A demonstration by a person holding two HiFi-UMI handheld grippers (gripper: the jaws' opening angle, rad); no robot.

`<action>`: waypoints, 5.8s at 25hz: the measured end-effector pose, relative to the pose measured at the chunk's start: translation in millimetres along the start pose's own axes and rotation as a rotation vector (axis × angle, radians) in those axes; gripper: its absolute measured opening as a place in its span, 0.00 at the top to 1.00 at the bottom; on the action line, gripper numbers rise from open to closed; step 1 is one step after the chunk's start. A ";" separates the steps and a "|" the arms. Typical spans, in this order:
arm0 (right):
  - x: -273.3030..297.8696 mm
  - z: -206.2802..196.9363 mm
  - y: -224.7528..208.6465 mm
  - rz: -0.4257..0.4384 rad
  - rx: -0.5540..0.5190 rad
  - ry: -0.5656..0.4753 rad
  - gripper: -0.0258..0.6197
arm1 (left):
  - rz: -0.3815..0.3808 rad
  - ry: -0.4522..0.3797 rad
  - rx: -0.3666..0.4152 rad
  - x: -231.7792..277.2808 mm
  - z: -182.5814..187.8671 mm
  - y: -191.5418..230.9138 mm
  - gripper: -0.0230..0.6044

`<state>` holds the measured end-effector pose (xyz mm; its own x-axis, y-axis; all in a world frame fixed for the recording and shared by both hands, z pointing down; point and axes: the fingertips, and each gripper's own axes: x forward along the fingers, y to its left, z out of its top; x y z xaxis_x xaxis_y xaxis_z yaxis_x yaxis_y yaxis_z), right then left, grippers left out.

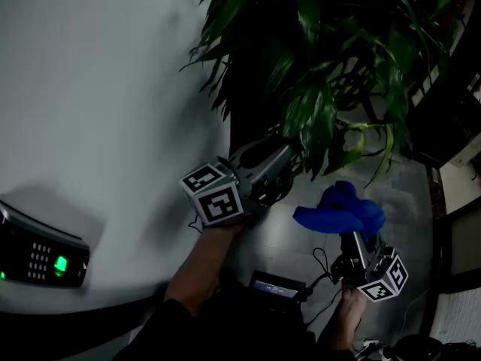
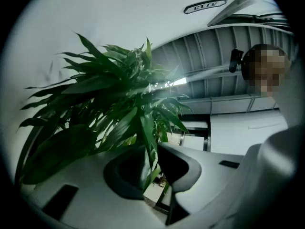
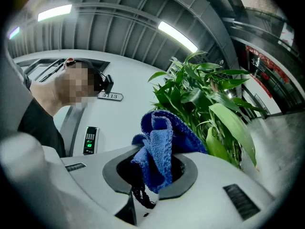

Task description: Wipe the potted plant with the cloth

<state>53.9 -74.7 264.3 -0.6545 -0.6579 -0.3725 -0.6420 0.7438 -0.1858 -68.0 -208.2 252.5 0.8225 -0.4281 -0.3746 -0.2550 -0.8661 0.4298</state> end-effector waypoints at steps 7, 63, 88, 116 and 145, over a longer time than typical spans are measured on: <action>49.1 31.3 4.2 0.030 -0.174 -0.003 0.84 | -0.110 -0.059 -0.029 -17.2 26.1 -17.2 0.96; 195.2 33.2 -21.4 0.296 -0.678 0.318 0.84 | -0.204 -0.068 -0.106 -3.3 -24.4 -30.1 0.96; 163.1 -21.5 -1.8 0.332 -0.424 0.414 0.84 | -0.216 -0.101 -0.158 -11.0 -30.8 -27.5 0.96; 195.0 33.4 -58.0 0.106 -0.436 0.151 0.84 | -0.200 -0.221 -0.269 -5.2 -39.7 15.8 0.55; 135.4 3.3 -52.2 0.148 -0.144 0.101 0.84 | -0.519 -0.434 -0.523 -3.3 -36.4 -7.1 0.58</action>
<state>0.2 -202.2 220.5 -0.7778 -0.5567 -0.2918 -0.5816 0.8135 -0.0017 -50.4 -191.2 280.6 0.4755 -0.1629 -0.8645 0.4553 -0.7953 0.4003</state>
